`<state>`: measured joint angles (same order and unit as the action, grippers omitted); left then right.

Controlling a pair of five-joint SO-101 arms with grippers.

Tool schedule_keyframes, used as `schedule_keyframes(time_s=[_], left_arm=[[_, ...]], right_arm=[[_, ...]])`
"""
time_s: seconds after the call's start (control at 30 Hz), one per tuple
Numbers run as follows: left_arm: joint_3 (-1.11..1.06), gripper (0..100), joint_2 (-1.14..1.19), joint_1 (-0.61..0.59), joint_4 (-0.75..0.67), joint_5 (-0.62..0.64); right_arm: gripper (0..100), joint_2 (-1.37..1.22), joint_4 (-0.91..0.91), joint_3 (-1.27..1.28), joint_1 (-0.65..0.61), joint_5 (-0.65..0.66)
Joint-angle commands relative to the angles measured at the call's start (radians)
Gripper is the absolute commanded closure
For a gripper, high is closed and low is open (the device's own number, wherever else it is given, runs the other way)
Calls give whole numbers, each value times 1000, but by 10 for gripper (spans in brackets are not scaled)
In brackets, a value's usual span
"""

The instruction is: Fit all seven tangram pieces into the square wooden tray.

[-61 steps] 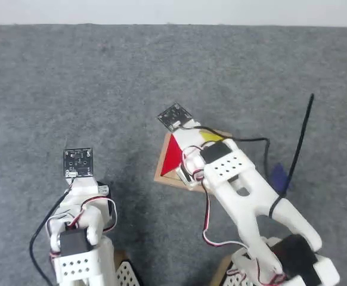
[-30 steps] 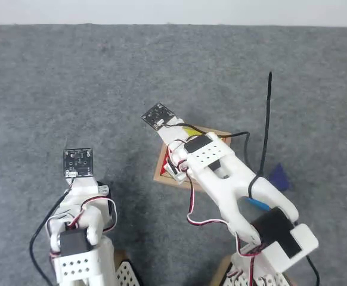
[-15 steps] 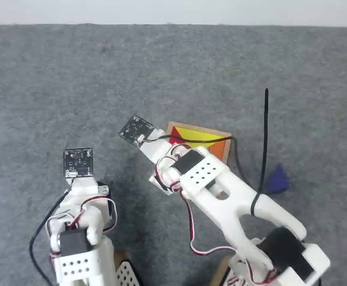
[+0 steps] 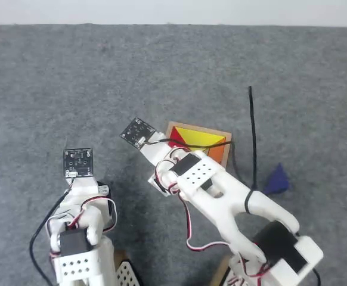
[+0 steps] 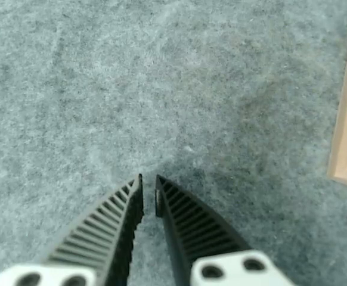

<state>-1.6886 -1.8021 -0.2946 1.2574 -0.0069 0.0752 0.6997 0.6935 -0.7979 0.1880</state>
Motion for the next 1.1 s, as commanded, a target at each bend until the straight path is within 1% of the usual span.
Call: schedule_keyframes(time_s=[0.0, 0.1, 0.13, 0.3, 0.4, 0.53, 0.63, 0.77, 0.87, 0.97, 1.07], left_arm=[[5, 964, -17, 6, 3, -5], [5, 964, -17, 6, 3, -5], [5, 964, -17, 6, 3, -5], [5, 964, -17, 6, 3, -5], [5, 964, -17, 6, 3, -5], [5, 964, -17, 6, 3, -5], [5, 964, -17, 6, 3, -5], [5, 964, -17, 6, 3, -5], [5, 964, -17, 6, 3, -5], [5, 964, -17, 6, 3, -5], [5, 964, -17, 6, 3, -5]], right_arm=[[874, -44, -31, -23, -8, -11], [976, -51, -33, -23, -7, -9], [990, -53, -22, -23, -4, -6], [923, -50, 81, -43, 53, 12], [927, -50, 127, -80, 97, 78], [926, -51, 154, -110, 157, 101], [924, -59, 147, -114, 189, 181], [924, -48, 157, -143, 226, 195], [926, -1, 200, -157, 219, 189], [926, 108, 252, -157, 168, 187], [924, 232, 355, -157, 113, 166]])
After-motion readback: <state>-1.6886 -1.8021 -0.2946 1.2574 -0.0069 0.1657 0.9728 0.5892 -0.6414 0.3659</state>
